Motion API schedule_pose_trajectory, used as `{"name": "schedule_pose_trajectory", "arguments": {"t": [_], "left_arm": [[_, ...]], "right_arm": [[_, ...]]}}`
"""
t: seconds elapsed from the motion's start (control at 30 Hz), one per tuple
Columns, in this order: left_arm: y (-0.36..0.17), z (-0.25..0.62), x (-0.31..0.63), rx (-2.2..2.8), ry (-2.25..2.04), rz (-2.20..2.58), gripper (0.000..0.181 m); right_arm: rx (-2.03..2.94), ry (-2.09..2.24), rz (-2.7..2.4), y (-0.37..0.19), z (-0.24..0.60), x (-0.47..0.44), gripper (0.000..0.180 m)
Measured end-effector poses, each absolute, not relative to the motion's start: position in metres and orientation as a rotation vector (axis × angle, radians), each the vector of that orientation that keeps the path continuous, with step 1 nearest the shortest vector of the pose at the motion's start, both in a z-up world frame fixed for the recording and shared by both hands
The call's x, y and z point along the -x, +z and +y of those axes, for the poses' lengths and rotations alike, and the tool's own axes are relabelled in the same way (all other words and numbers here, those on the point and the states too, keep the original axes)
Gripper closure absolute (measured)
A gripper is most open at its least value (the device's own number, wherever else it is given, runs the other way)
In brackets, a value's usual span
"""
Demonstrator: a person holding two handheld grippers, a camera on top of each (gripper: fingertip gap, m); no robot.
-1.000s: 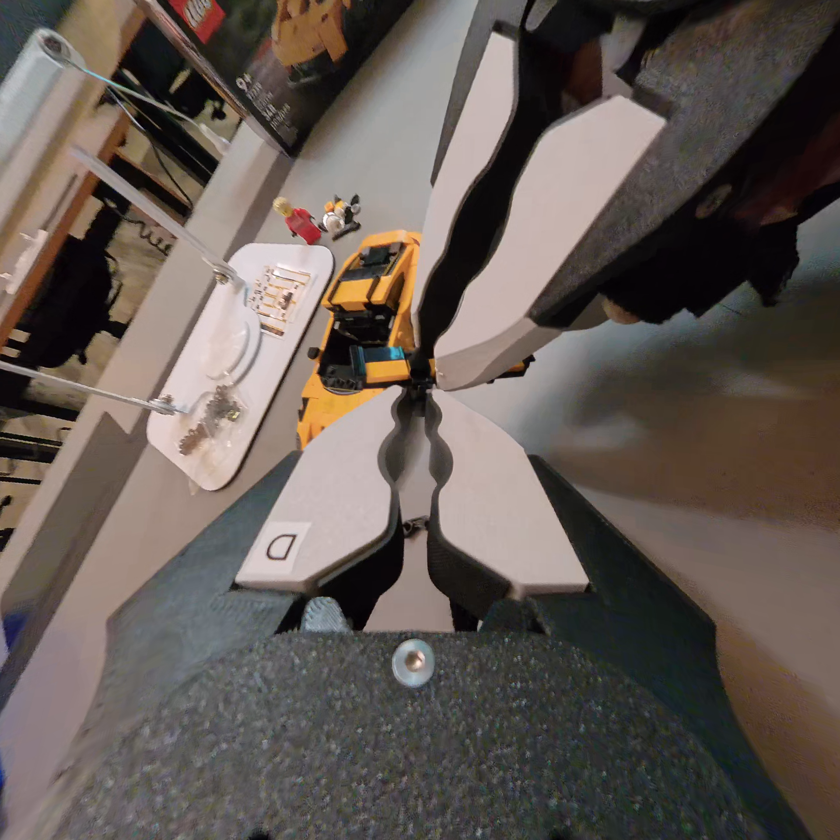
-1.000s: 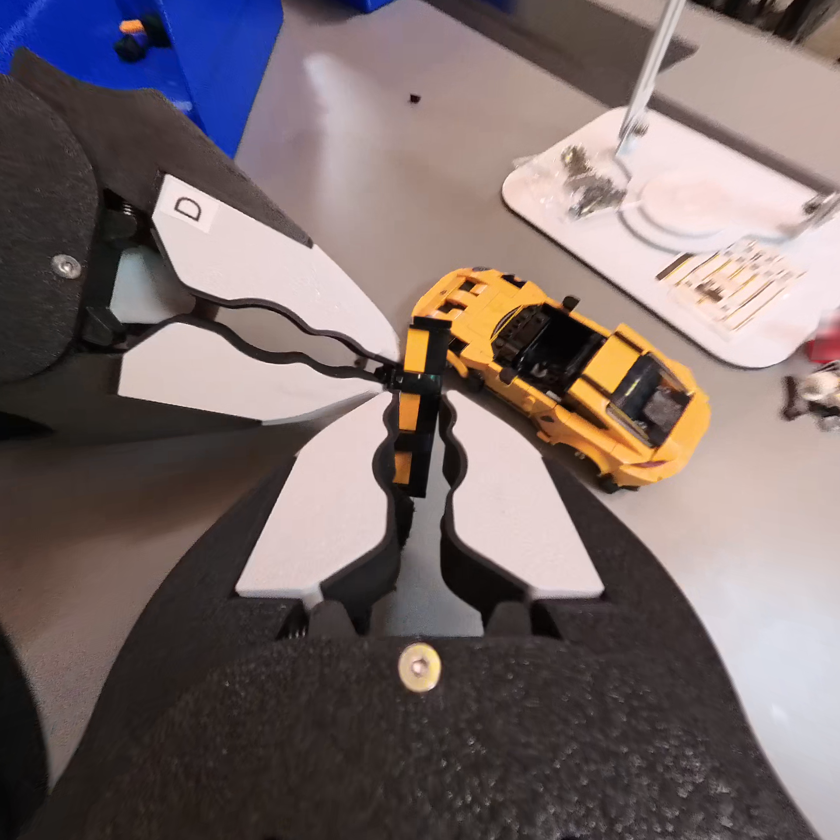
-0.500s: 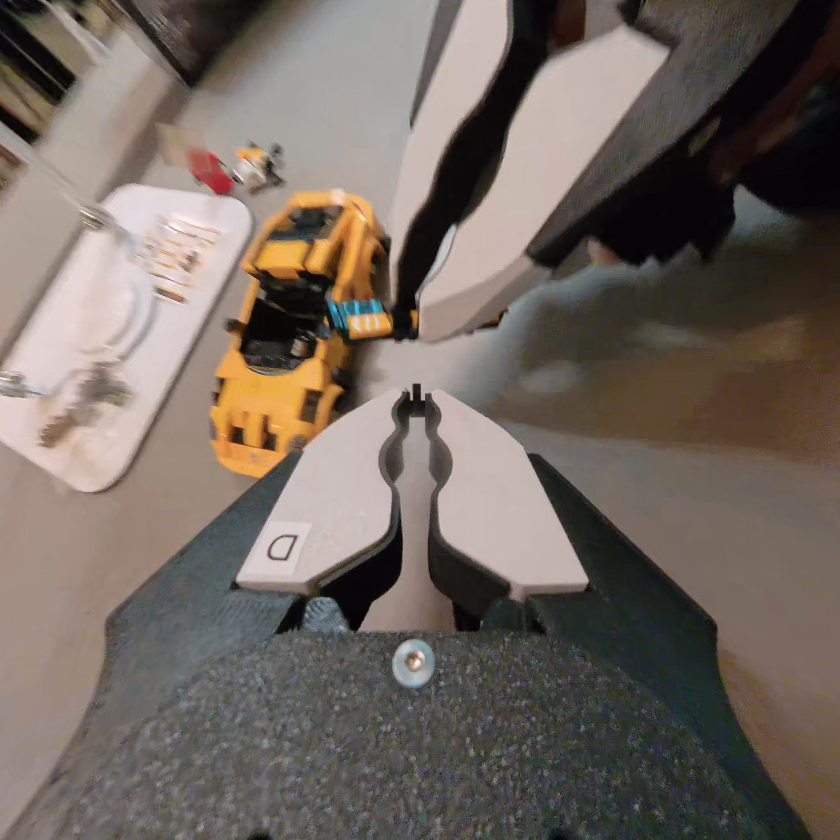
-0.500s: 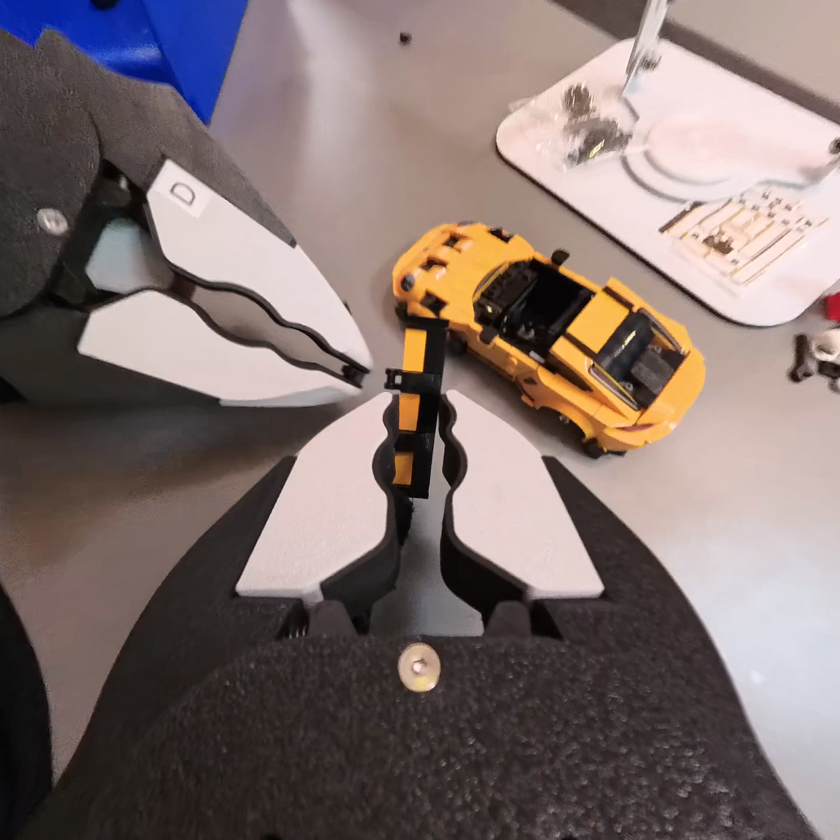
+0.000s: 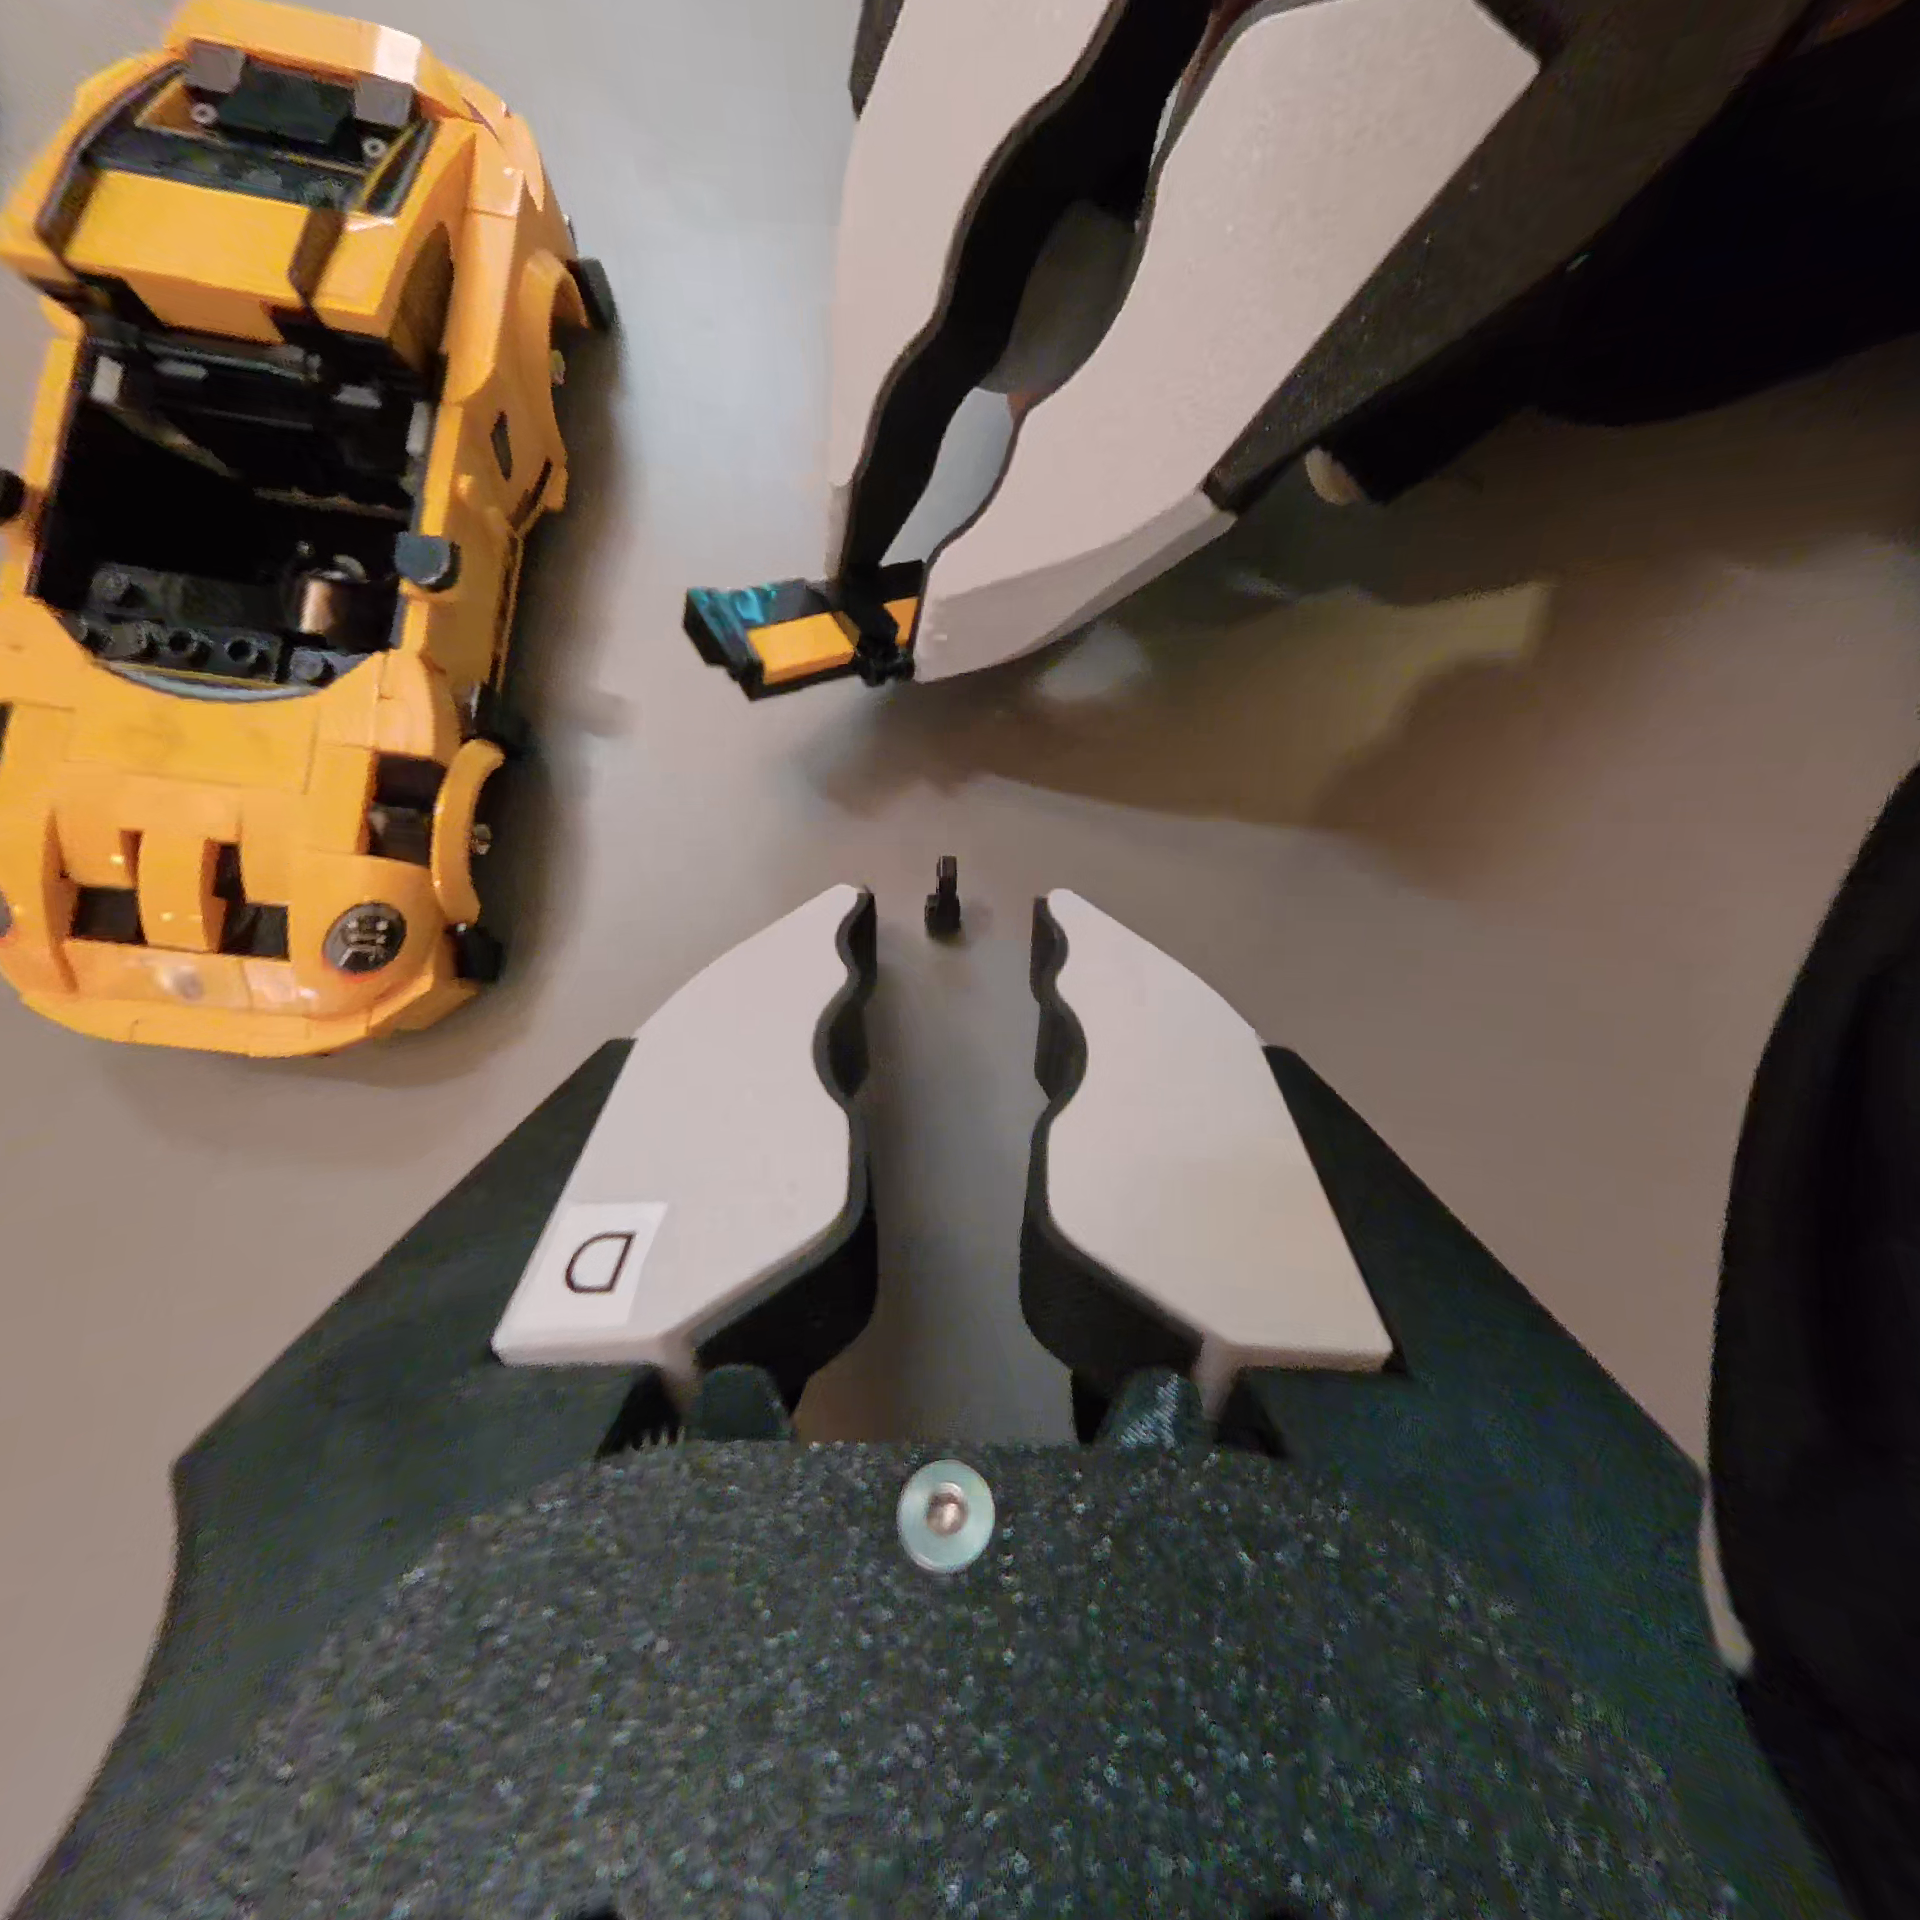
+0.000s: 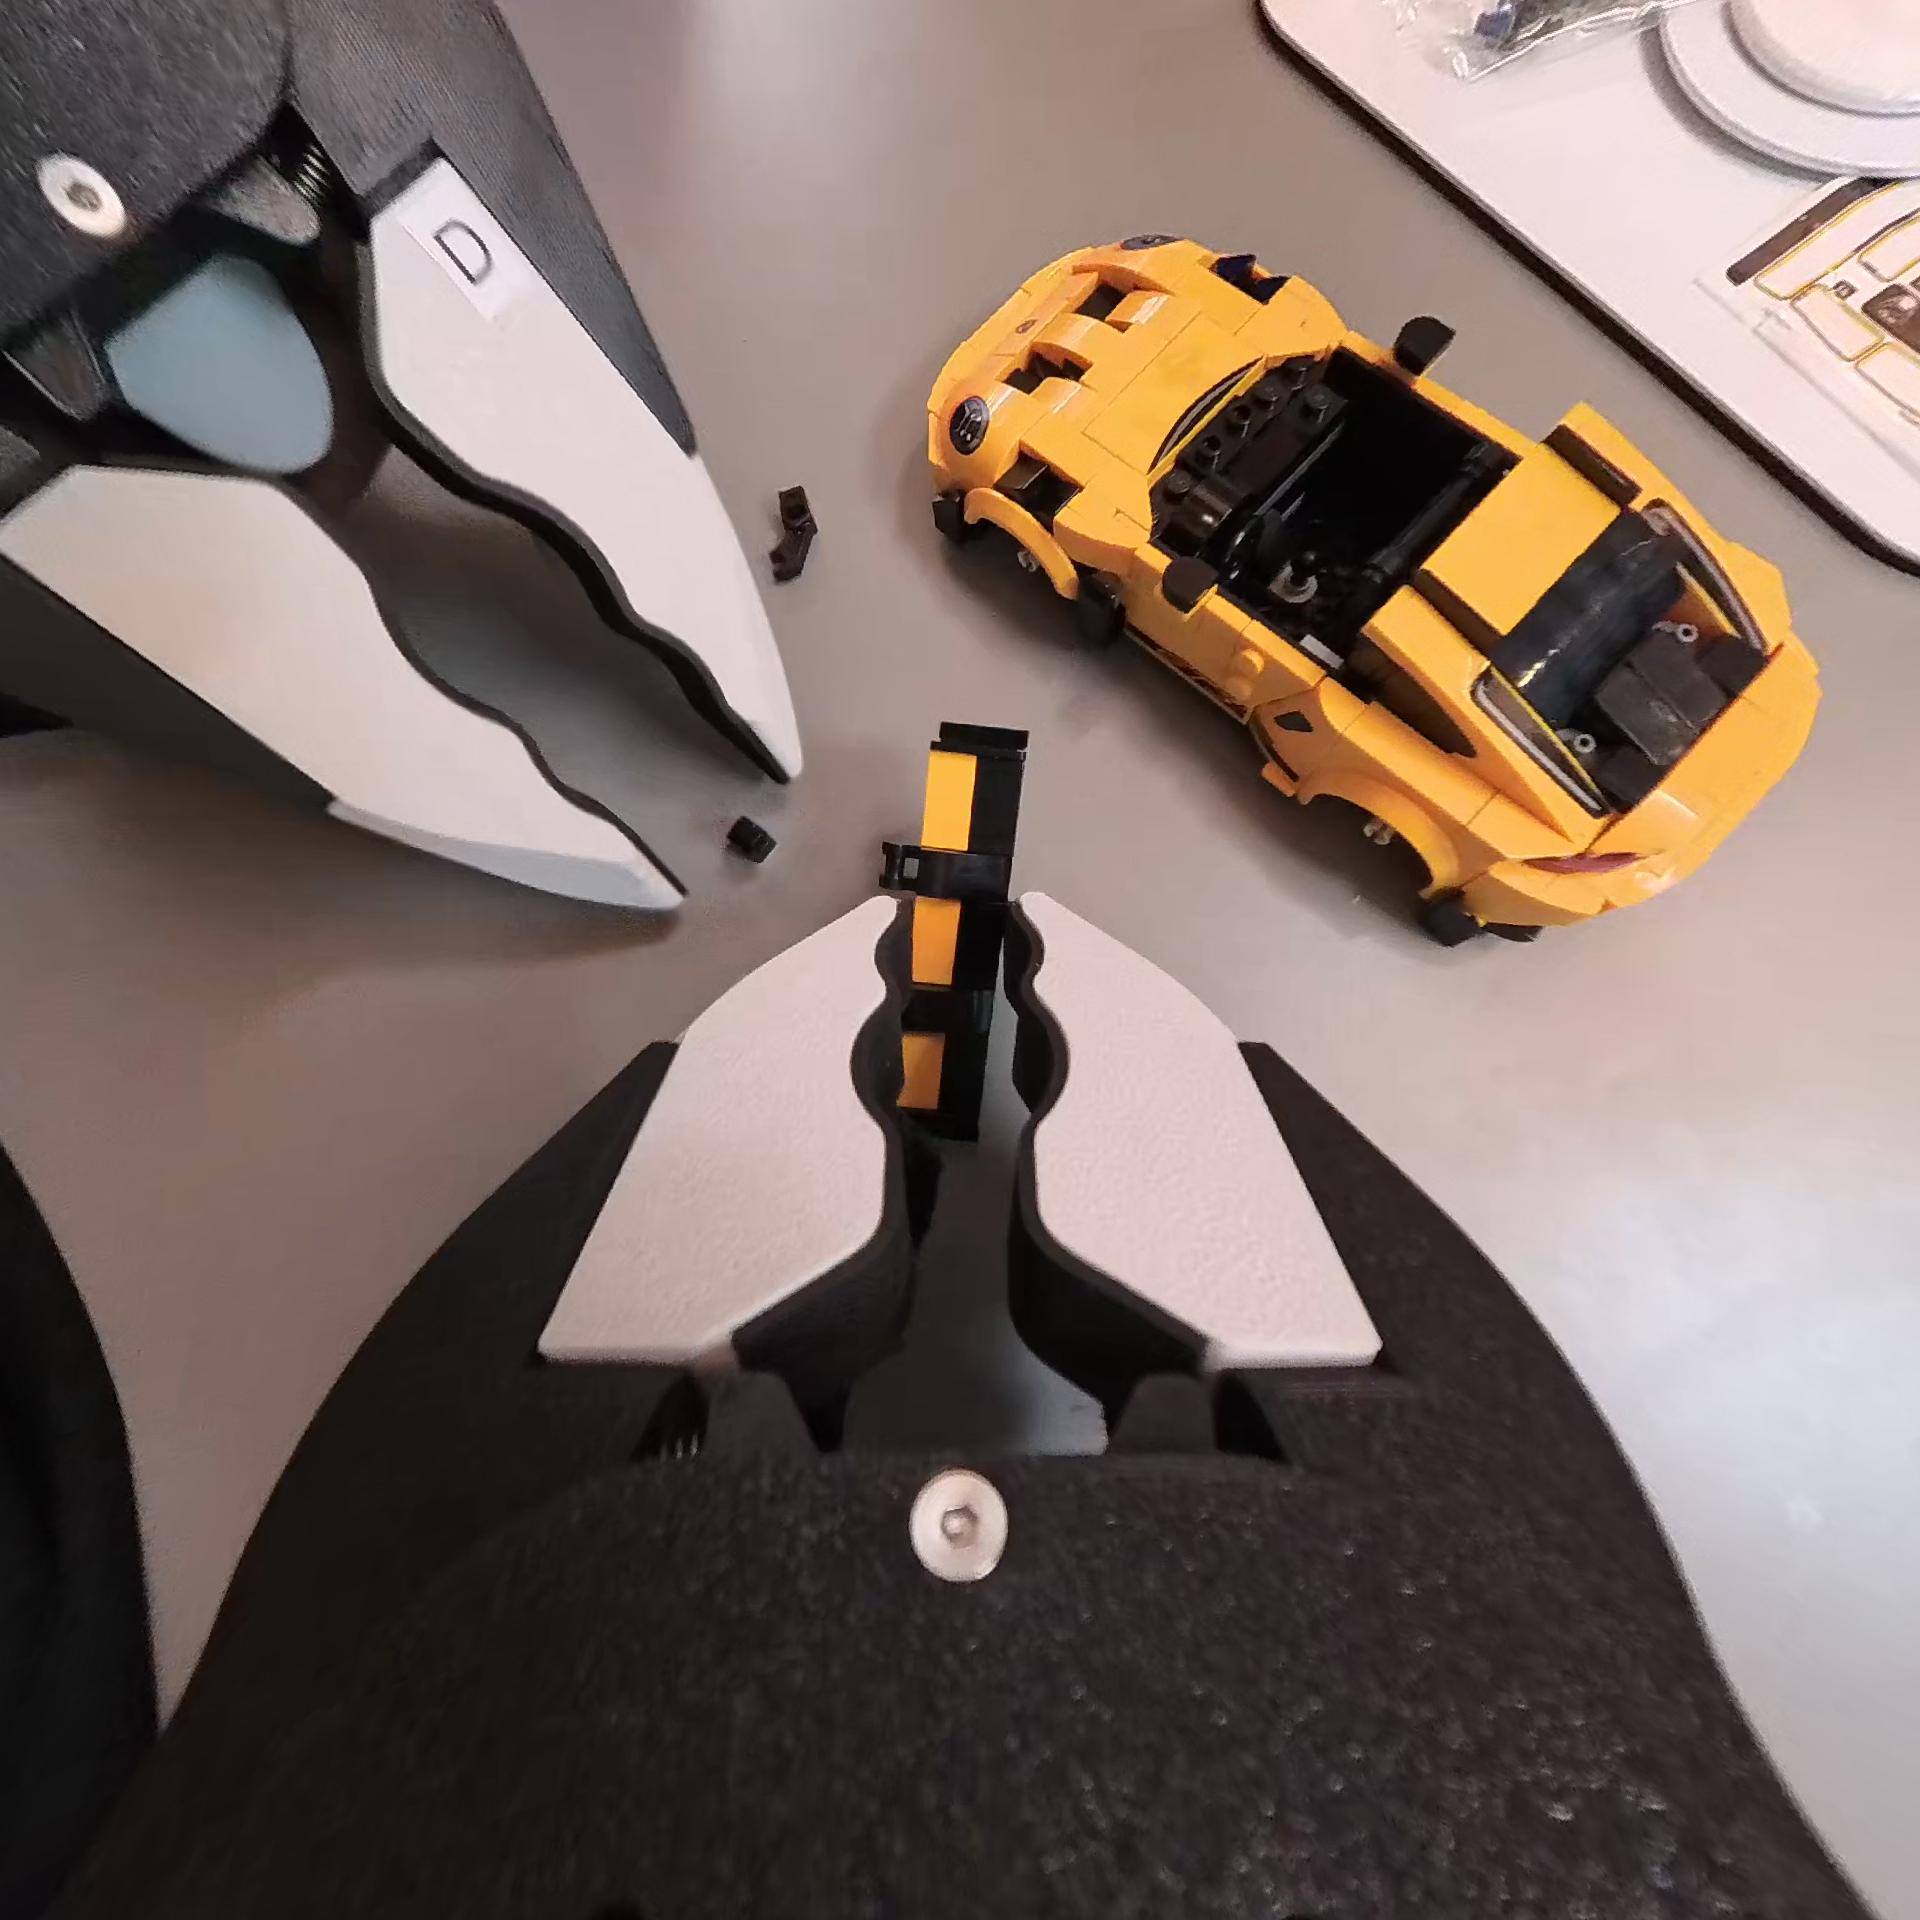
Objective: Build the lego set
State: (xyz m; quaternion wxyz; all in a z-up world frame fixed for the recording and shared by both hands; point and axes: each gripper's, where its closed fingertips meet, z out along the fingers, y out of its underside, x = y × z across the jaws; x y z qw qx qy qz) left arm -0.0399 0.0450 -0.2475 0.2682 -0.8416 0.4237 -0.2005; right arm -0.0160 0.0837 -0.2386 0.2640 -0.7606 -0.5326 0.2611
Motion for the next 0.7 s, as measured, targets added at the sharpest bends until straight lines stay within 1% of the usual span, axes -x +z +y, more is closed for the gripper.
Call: {"name": "schedule_pose_trajectory", "arguments": {"t": [0.23, 0.3, 0.4, 0.57, 0.7], "left_arm": [[-0.248, 0.045, 0.048, 2.231, -0.565, 1.077, 0.165], [-0.247, 0.051, 0.048, 2.211, -0.547, 1.068, 0.171], [-0.242, 0.050, 0.041, 2.190, -0.631, 1.066, 0.181], [-0.249, 0.059, 0.034, 2.196, -0.550, 1.106, 0.181], [-0.241, 0.063, 0.037, 2.163, -0.537, 1.075, 0.177]], "right_arm": [[2.051, 0.753, -1.438, -0.238, 0.082, 0.016, 0.164], [2.053, 0.753, -1.443, -0.238, 0.082, 0.014, 0.164], [2.065, 0.748, -1.454, -0.241, 0.080, 0.012, 0.164], [2.083, 0.701, -1.494, -0.247, 0.078, 0.010, 0.164], [2.094, 0.670, -1.511, -0.250, 0.077, 0.008, 0.164]]}}
